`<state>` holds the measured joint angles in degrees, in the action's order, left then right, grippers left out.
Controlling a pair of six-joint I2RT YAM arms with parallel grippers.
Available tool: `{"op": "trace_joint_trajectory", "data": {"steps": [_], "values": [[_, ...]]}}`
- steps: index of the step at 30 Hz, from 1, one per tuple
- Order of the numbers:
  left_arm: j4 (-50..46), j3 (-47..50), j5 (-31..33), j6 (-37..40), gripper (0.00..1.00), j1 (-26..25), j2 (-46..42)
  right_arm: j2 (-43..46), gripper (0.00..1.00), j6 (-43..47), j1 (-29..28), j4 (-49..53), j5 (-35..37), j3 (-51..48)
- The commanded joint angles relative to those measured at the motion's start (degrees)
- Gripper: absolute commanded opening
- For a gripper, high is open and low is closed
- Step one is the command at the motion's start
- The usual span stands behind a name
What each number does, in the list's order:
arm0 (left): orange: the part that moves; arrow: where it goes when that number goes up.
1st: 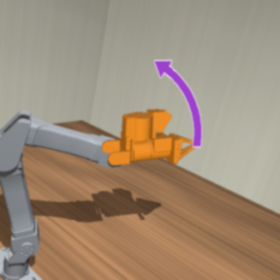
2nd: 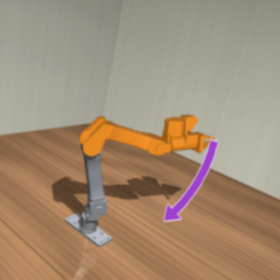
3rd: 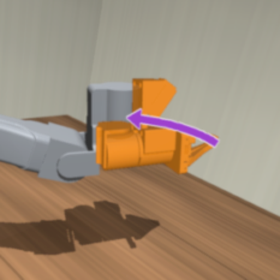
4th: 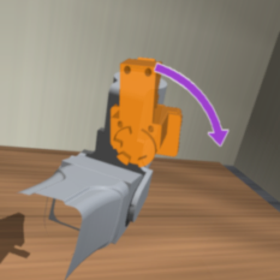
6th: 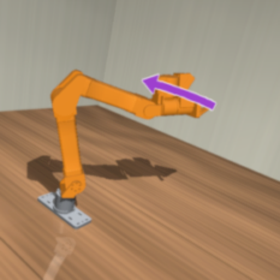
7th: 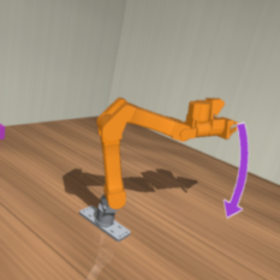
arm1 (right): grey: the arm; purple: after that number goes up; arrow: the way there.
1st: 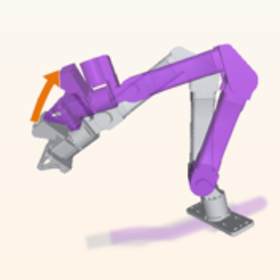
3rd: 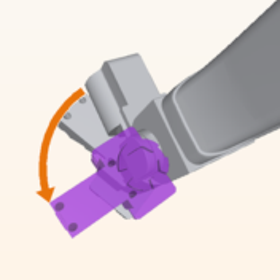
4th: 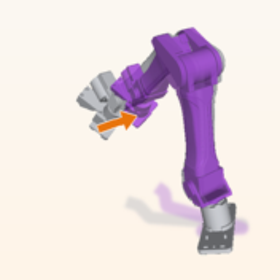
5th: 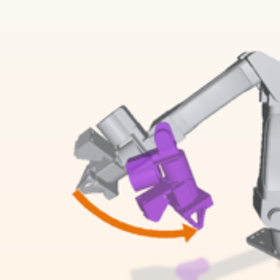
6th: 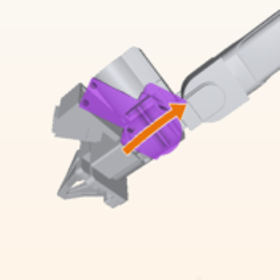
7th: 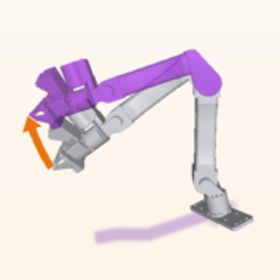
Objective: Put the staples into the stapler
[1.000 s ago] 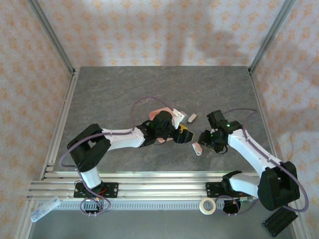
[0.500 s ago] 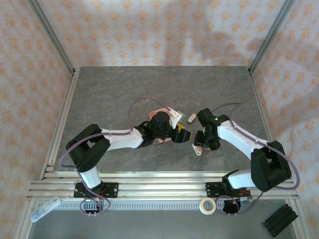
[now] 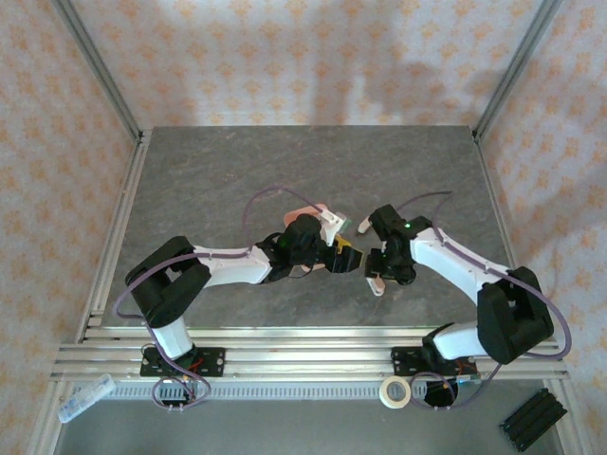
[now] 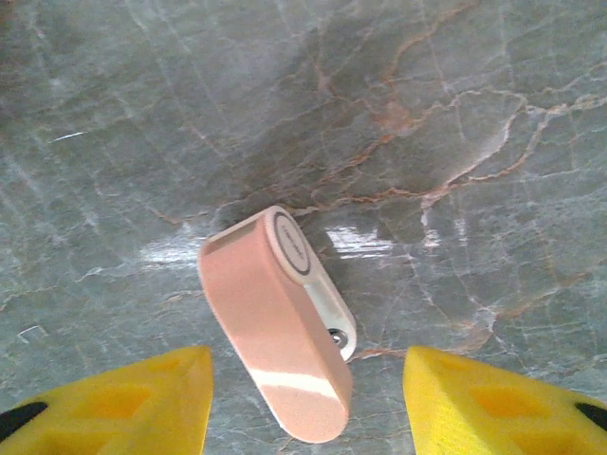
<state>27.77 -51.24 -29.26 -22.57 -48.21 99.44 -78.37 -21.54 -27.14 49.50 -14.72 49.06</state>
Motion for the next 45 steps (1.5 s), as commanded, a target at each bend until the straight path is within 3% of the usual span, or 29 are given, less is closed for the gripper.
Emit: {"op": "trace_joint_trajectory", "data": {"steps": [1, 15, 28, 37, 45], "values": [[2.61, 0.71, 1.82, -0.41, 0.65, 0.81, -1.28, -0.97, 0.56, 1.58, -1.76, 1.74, 1.76, 1.61], [2.65, 1.85, 2.71, -0.63, 0.65, 1.01, -2.09, -8.09, 0.51, 1.82, -3.82, 0.05, 3.75, 0.49], [1.89, 2.81, 4.08, -0.3, 0.65, 1.44, -4.07, -4.73, 0.27, -2.61, -3.74, -1.42, 7.85, -0.37], [2.04, 3.78, 4.91, -0.52, 0.65, 2.12, -5.15, -4.11, 0.24, -1.59, 2.12, -3.55, 6.18, 2.44], [0.62, 5.05, 6.39, -0.28, 0.65, 2.8, -7.36, -12.01, 0.23, 3.28, 7.43, -4.39, 6.26, 9.82]]}}
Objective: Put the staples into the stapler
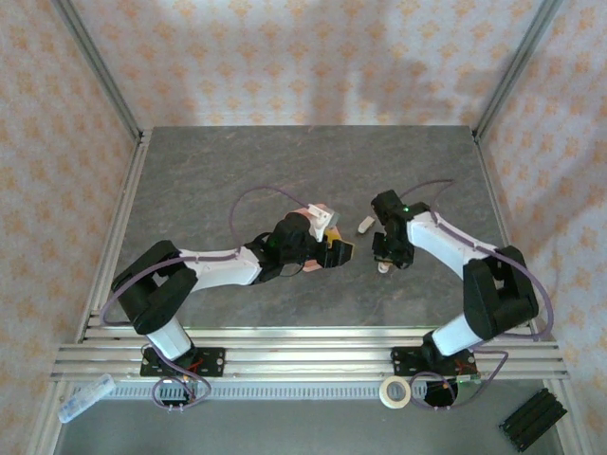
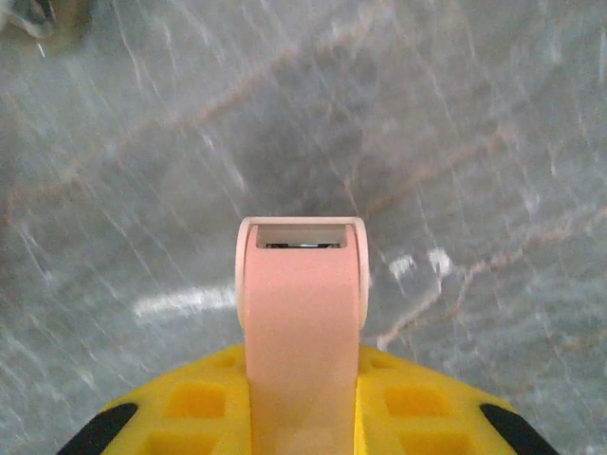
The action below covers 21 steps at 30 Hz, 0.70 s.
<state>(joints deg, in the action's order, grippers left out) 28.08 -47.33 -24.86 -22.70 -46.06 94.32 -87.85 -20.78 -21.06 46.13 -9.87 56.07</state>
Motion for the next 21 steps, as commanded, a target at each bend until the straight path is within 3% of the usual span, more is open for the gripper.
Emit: {"op": "trace_joint_trajectory", "data": {"steps": [1, 14, 21], "values": [[0.09, 1.35, 2.24, -0.15, 0.65, 0.73, -2.53, -3.5, 0.24, 2.94, 2.04, -1.29, 1.37, 3.66], [-6.58, 6.93, 8.54, -0.55, 0.72, 5.34, -12.32, -13.71, 0.26, 8.37, 8.97, -0.76, 1.53, 14.95], [-9.56, 10.25, 10.56, 0.08, 0.79, 10.91, -18.4, -10.81, 0.48, 9.24, 9.25, 0.86, 3.23, 17.21]]}}
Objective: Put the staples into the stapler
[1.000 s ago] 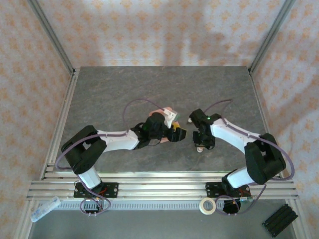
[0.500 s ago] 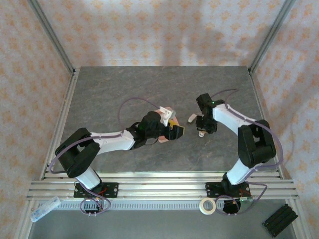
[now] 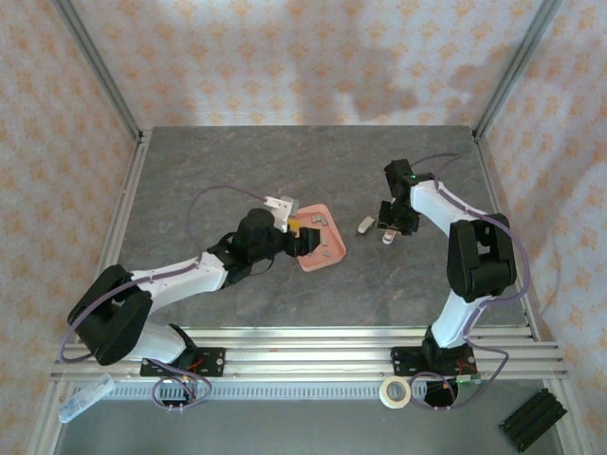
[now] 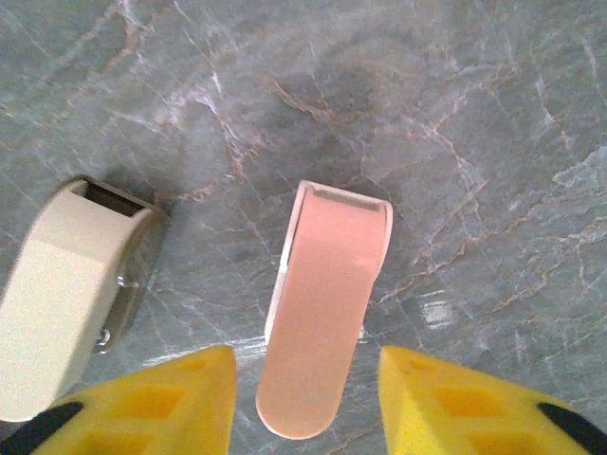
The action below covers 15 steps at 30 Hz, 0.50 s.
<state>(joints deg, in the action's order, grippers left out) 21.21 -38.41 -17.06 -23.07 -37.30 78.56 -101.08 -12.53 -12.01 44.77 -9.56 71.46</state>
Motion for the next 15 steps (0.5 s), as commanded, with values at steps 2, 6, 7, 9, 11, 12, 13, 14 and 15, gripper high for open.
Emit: {"op": "trace_joint_trajectory", "data": {"steps": [2, 6, 7, 9, 11, 12, 13, 14, 15], "values": [[-4.7, 1.9, 3.93, 1.36, 0.81, 4.09, -4.75, 3.67, 0.51, 1.47, 0.51, 2.76, 3.89, 2.59], [-10.13, 2.55, 8.29, 4.34, 0.85, 7.69, -10.15, 7.36, 0.55, 2.16, 1.57, 1.81, 4.83, 3.15], [-11.08, 2.63, 9.25, 4.98, 0.86, 8.49, -11.4, 8.34, 0.55, 2.34, 1.77, 1.32, 4.75, 3.16], [-13.21, 3.19, 12.35, 6.59, 0.88, 9.84, -14.6, 10.63, 0.56, 2.58, 2.06, -0.13, 4.97, 3.07], [-14.34, 4.05, 16.07, 8.04, 0.92, 10.94, -17.52, 12.88, 0.57, 2.63, 2.08, -1.75, 6.05, 2.68], [-14.76, 4.66, 18.25, 8.68, 0.93, 11.36, -19.06, 14.06, 0.58, 2.7, 2.13, -2.96, 6.66, 2.27], [-14.94, 5.15, 20.25, 9.23, 0.95, 11.67, -20.2, 15.14, 0.58, 2.92, 2.09, -4.05, 7.1, 1.62], [-14.98, 5.9, 22.25, 9.64, 0.96, 12.11, -21.51, 16.38, 0.58, 3.0, 2.08, -5.39, 7.93, 0.87], [-14.97, 6.52, 24.01, 10.46, 0.97, 12.48, -22.69, 17.66, 0.58, 3.06, 2.08, -7.03, 8.84, -0.04]]}}
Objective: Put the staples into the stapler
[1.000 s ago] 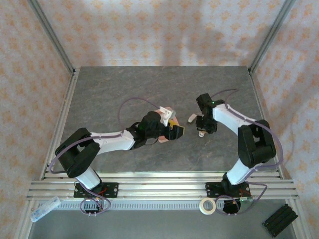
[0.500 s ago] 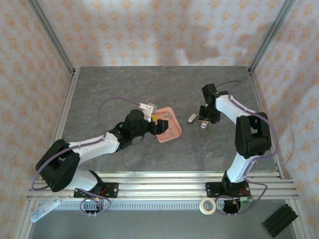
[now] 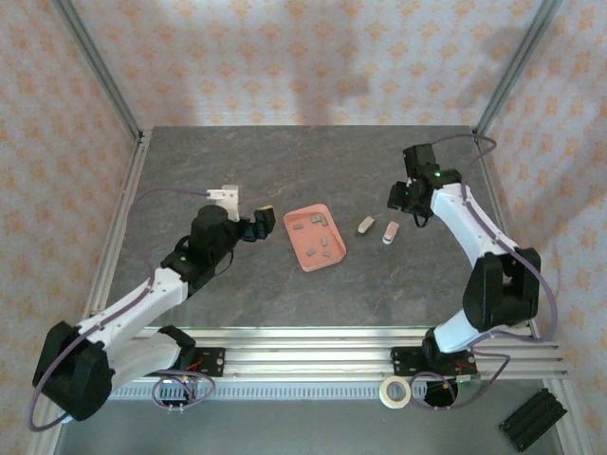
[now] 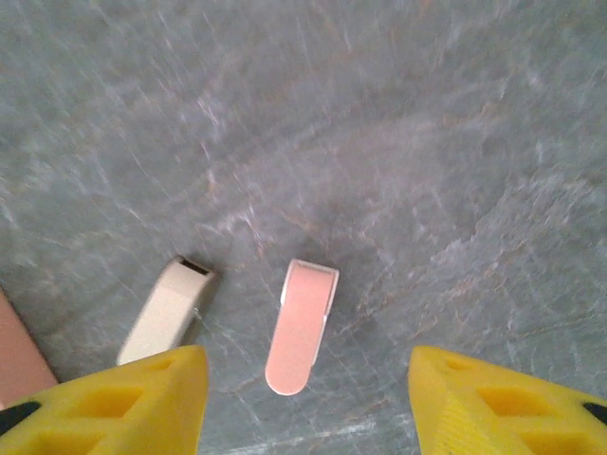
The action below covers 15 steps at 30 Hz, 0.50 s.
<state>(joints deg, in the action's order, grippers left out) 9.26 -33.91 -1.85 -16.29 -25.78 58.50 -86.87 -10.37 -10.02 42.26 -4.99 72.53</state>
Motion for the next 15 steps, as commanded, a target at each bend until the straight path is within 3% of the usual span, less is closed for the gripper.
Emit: {"op": "trace_joint_trajectory", "data": {"steps": [1, 7, 8, 15], "values": [[-3.01, 2.49, 10.21, 4.45, 0.97, 1.2, -3.54, 4.61, 0.59, 0.9, 0.09, -6.06, 4.93, -2.14], [-3.31, 5.17, 20.11, 8.42, 1.0, 2.03, -6.03, 14.39, 0.67, 1.24, 0.09, -21.37, 6.83, -14.31], [-3.0, 5.7, 22.13, 9.01, 1.0, 2.1, -6.12, 15.44, 0.97, 1.3, 0.09, -22.99, 7.67, -15.96], [3.72, 11.01, 28.57, 11.42, 1.0, 3.06, -9.28, 18.75, 1.0, 2.8, 0.1, -31.98, 12.64, -25.42]]}}
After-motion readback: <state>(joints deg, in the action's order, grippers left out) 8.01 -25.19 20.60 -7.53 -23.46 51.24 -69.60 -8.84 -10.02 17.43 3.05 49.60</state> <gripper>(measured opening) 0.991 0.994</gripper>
